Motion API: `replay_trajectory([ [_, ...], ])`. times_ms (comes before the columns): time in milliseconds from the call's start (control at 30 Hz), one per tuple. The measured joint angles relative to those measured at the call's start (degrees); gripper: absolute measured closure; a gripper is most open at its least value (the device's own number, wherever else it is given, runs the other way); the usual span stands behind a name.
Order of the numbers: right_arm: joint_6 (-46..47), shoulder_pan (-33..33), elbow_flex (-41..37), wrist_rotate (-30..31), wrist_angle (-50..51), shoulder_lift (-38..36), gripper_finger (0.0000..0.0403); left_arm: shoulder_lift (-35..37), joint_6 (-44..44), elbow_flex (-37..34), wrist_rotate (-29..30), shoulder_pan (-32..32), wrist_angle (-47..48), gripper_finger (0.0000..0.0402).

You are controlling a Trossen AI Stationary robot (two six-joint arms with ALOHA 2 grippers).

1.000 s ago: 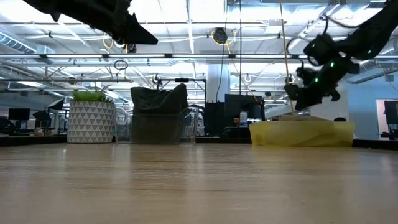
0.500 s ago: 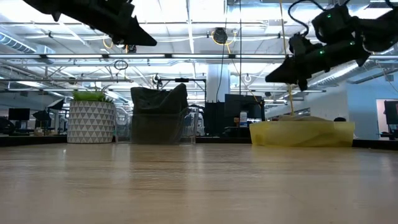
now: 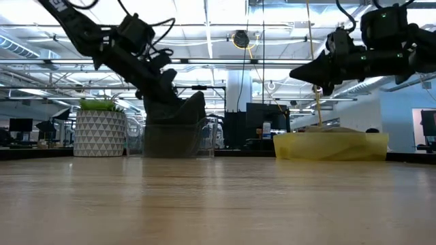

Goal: Pick & Place hat
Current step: Adjust the black cap, then return to Home Position

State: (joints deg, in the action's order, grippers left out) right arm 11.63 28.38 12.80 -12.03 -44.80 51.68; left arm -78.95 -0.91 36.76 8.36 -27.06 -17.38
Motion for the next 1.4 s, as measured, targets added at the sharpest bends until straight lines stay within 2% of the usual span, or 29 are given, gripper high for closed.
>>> replay_trajectory([
  [100,-0.3,0.0,0.0,0.0,0.8,0.0,0.0403,-2.1,-0.1,0.0,-0.2,-1.6,-1.3,0.0339],
  [300,1.2,0.0,0.0,0.0,0.6,0.0,0.0403,-5.7,0.6,0.0,6.7,-4.8,-4.3,0.0339],
  [567,1.4,0.0,0.0,0.0,0.7,0.0,0.0403,-13.3,0.3,0.0,7.0,-7.4,-12.1,0.0339],
  [767,1.4,0.0,0.0,0.0,1.1,0.0,0.0403,-16.3,-0.1,0.0,7.2,-8.3,-16.9,0.0339],
  [900,1.5,0.0,0.0,0.0,1.9,0.1,0.0403,-16.3,-0.1,0.1,8.8,-8.4,-16.3,0.0339],
  [1067,2.7,0.0,0.0,0.0,2.5,0.1,0.0403,-14.1,-0.4,0.0,7.1,-7.4,-14.6,0.0339],
  [1400,2.7,0.0,0.0,-0.2,3.5,0.1,0.0403,-1.6,-1.4,-0.1,7.1,-3.3,-5.2,0.0339],
])
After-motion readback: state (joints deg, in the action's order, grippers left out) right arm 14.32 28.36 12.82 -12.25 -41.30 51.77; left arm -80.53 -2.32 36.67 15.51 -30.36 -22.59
